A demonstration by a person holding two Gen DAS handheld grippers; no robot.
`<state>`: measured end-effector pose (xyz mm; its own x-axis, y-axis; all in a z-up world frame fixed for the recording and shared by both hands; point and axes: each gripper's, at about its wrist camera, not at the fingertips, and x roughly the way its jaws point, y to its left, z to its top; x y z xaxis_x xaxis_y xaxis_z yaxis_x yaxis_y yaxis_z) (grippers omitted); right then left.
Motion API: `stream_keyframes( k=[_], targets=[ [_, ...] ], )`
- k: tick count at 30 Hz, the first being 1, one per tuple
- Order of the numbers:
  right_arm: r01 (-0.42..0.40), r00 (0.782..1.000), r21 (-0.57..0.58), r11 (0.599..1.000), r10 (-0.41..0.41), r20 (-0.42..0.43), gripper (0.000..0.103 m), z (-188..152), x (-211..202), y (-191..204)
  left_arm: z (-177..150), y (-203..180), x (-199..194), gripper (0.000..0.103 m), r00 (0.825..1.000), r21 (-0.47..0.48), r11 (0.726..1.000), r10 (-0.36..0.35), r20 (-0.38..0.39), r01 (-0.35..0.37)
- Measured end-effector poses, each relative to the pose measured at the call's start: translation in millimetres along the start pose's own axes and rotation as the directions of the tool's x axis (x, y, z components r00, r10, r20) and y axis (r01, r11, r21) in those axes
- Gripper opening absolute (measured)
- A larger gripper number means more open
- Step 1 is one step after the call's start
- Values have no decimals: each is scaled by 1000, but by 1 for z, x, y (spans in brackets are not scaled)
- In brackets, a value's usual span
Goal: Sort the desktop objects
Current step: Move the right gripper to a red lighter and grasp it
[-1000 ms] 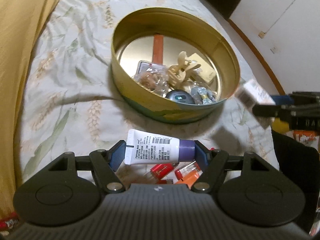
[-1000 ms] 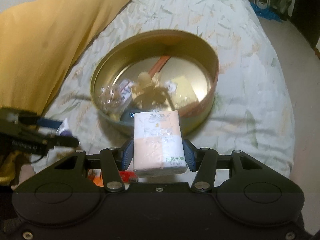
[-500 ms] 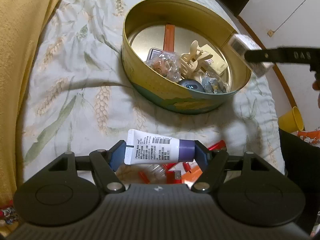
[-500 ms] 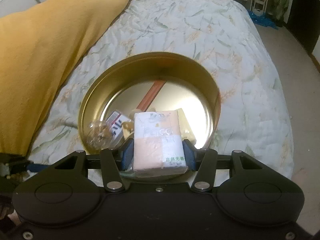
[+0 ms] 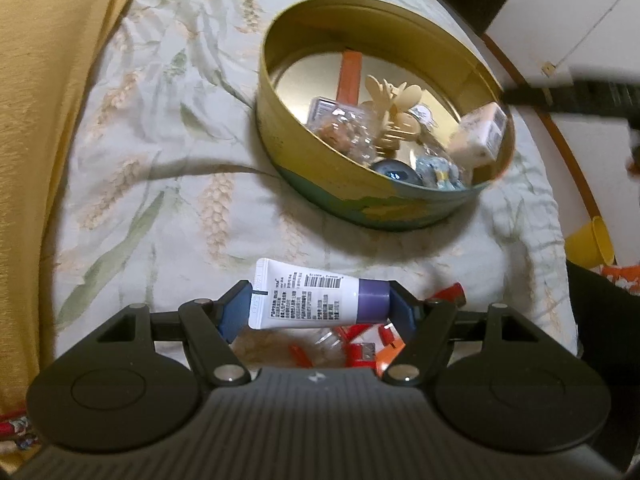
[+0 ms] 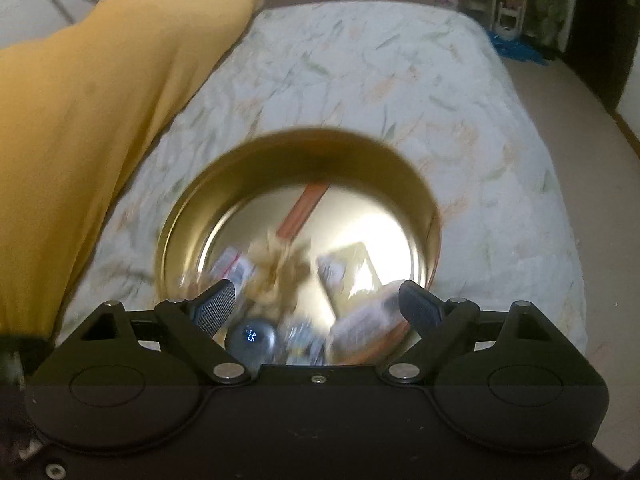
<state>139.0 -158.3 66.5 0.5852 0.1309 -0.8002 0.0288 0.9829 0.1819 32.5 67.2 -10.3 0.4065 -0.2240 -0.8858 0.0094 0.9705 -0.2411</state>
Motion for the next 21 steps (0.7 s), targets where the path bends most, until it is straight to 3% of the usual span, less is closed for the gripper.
stream_keyframes(
  k=[8, 21],
  targets=[
    [-24, 989, -59, 998, 16, -147, 89, -70, 12, 35, 4, 3, -4, 73, 1000, -5, 1000, 11, 19, -11],
    [21, 982, -110, 994, -41, -185, 89, -119, 34, 75, 4, 9, -8, 73, 999, -36, 999, 11, 35, -9]
  ],
)
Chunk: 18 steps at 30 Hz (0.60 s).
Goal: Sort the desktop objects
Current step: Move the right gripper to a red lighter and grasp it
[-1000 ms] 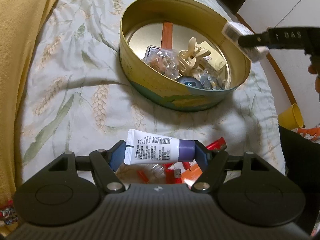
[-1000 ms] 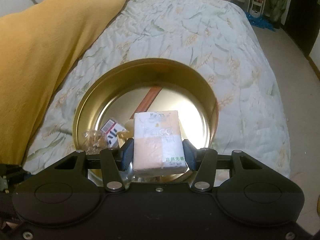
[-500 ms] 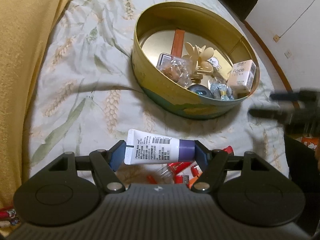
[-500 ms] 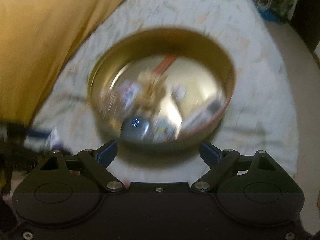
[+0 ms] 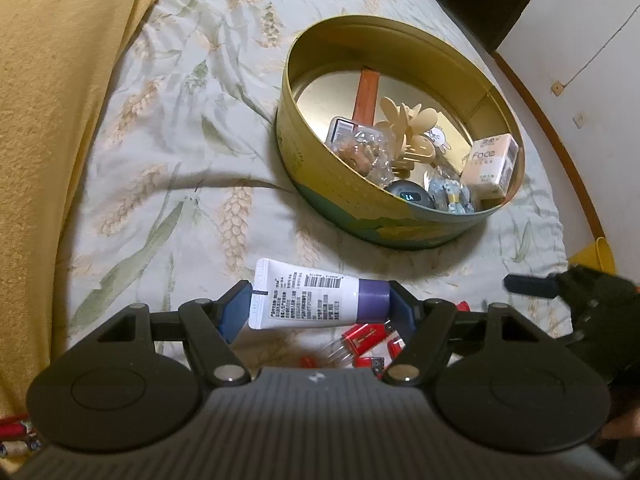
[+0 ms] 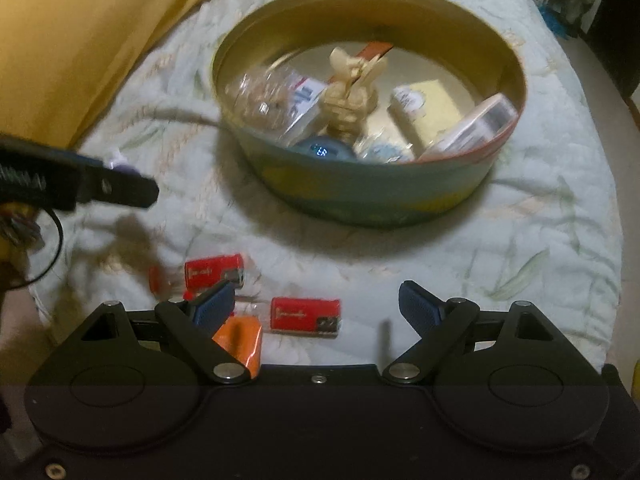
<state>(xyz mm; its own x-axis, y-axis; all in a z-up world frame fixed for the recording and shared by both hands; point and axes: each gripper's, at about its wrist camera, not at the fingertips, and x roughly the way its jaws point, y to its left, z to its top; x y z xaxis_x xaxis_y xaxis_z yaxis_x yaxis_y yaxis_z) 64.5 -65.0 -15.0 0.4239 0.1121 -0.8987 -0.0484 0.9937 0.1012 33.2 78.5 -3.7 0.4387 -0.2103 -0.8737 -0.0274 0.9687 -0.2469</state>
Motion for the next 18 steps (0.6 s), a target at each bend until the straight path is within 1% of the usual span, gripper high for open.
stream_keyframes(
  k=[5, 9, 12, 16, 17, 18],
  targets=[
    [47, 999, -27, 999, -47, -13, 89, -4, 21, 16, 0, 1, 0, 73, 1000, -1, 1000, -1, 0, 1],
    [61, 996, -73, 995, -65, -52, 89, -9, 36, 32, 0, 1, 0, 73, 1000, -1, 1000, -2, -1, 2],
    [84, 996, -122, 989, -88, -32, 92, -12, 41, 44, -1, 1, 0, 73, 1000, 0, 1000, -2, -4, 2],
    [95, 994, -145, 985, -103, -45, 92, -12, 46, 52, -1, 0, 0, 73, 1000, 2, 1000, -2, -8, 2],
    [96, 994, -148, 984, -103, -42, 92, -13, 47, 53, -1, 0, 0, 73, 1000, 1, 1000, -3, -8, 3],
    [92, 994, -142, 986, -99, -43, 84, -13, 46, 52, 0, 1, 1, 73, 1000, -1, 1000, -3, -9, 3]
  ],
)
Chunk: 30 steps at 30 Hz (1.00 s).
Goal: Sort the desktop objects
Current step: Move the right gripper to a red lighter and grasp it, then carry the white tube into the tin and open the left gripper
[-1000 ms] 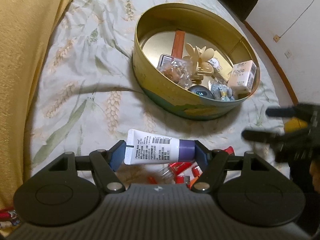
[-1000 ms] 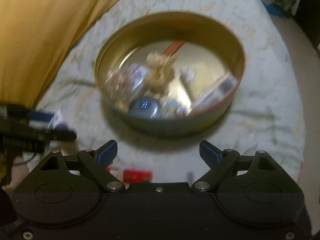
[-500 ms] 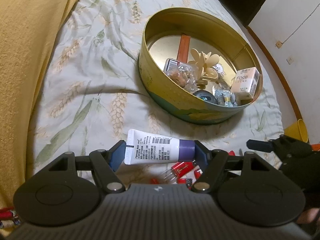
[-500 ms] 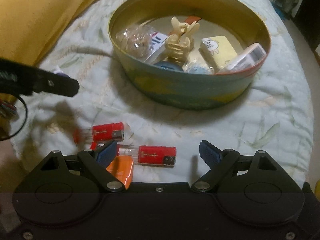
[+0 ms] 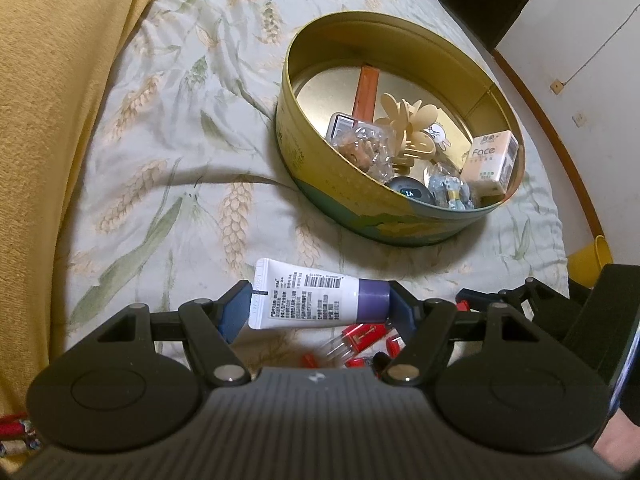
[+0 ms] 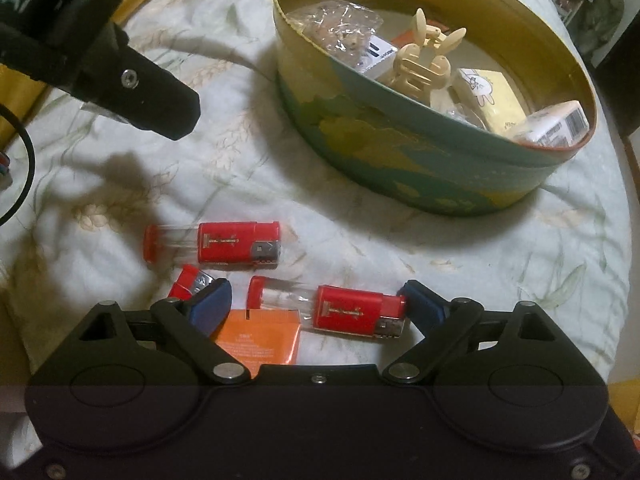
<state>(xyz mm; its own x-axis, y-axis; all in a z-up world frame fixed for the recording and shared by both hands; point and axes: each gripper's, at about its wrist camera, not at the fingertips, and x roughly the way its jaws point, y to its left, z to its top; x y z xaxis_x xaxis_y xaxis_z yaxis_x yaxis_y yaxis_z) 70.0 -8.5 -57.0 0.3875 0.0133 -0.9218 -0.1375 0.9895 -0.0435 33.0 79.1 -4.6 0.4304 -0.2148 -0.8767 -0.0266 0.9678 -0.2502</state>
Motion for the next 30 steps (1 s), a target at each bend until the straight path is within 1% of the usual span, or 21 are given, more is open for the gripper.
stream_keyframes(
  k=[2, 5, 6, 8, 11, 16, 19, 22, 26, 30],
  targets=[
    [9, 1000, 4, 1000, -9, -1, 82, -1, -1, -4, 0, 0, 1, 73, 1000, 1, 1000, 1, -2, -1],
    [-15, 1000, 14, 1000, 15, 10, 82, -3, -7, -13, -1, 0, 1, 73, 1000, 4, 1000, -2, -7, 2],
    [-19, 1000, 20, 1000, 19, 20, 82, -2, -9, -16, -1, 1, 2, 73, 1000, 6, 1000, -2, -8, 2],
    [-59, 997, 45, 997, 57, 56, 82, -3, -20, -27, -2, 1, 2, 73, 1000, 8, 1000, -3, -9, 4],
    [-67, 994, 63, 996, 61, 88, 82, -4, -35, -43, -2, -1, 3, 73, 1000, 19, 1000, -1, -12, 1],
    [-114, 991, 114, 987, 104, 88, 82, -2, -50, -71, -4, -8, 3, 73, 1000, 76, 997, 2, -10, -2],
    [-119, 990, 136, 983, 107, 96, 82, -6, -58, -84, -4, -14, 3, 73, 1000, 122, 992, 8, -7, -7],
    [-120, 989, 150, 981, 104, 106, 82, -13, -66, -95, -2, -20, 1, 73, 1000, 156, 988, -7, 2, 7],
    [-124, 988, 181, 976, 104, 118, 82, -20, -70, -110, 7, -31, -6, 73, 999, 229, 974, -14, 34, 6],
    [-128, 987, 205, 970, 103, 126, 82, -25, -72, -120, 22, -38, -10, 73, 999, 262, 965, -28, 40, 17]
  ],
)
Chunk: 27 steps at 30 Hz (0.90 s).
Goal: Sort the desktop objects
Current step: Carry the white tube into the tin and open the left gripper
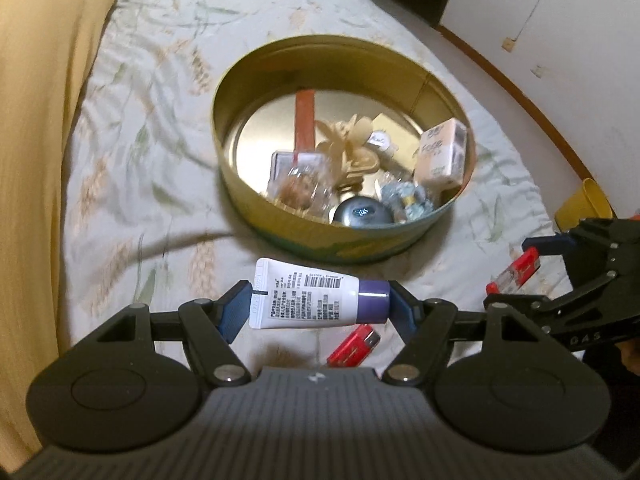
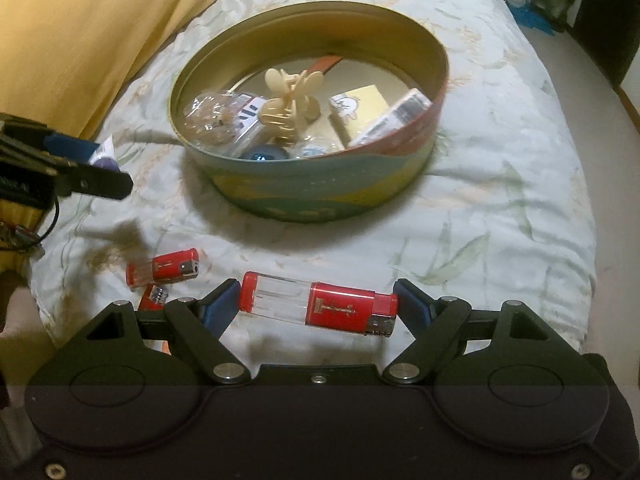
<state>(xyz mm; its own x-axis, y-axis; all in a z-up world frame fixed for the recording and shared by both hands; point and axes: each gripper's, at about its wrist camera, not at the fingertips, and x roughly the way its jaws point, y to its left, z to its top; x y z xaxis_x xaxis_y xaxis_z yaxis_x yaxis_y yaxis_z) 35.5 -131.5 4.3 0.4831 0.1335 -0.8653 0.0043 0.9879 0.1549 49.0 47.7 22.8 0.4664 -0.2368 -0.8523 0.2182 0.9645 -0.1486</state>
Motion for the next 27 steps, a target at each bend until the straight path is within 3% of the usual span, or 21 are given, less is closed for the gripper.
stream_keyframes(
  k=[11, 22, 27],
  targets=[
    [-13, 1000, 37, 999, 13, 10, 82, -7, -4, -14, 49, -8, -11, 73, 999, 121, 992, 32, 27, -35],
    [-16, 1000, 63, 998, 15, 18, 82, -8, -7, -20, 101, -17, 16, 73, 999, 182, 983, 35, 21, -38],
    [-16, 1000, 67, 998, 15, 12, 82, -7, -6, -20, 111, -14, 23, 92, 996, 160, 986, 38, 84, -51]
  ],
)
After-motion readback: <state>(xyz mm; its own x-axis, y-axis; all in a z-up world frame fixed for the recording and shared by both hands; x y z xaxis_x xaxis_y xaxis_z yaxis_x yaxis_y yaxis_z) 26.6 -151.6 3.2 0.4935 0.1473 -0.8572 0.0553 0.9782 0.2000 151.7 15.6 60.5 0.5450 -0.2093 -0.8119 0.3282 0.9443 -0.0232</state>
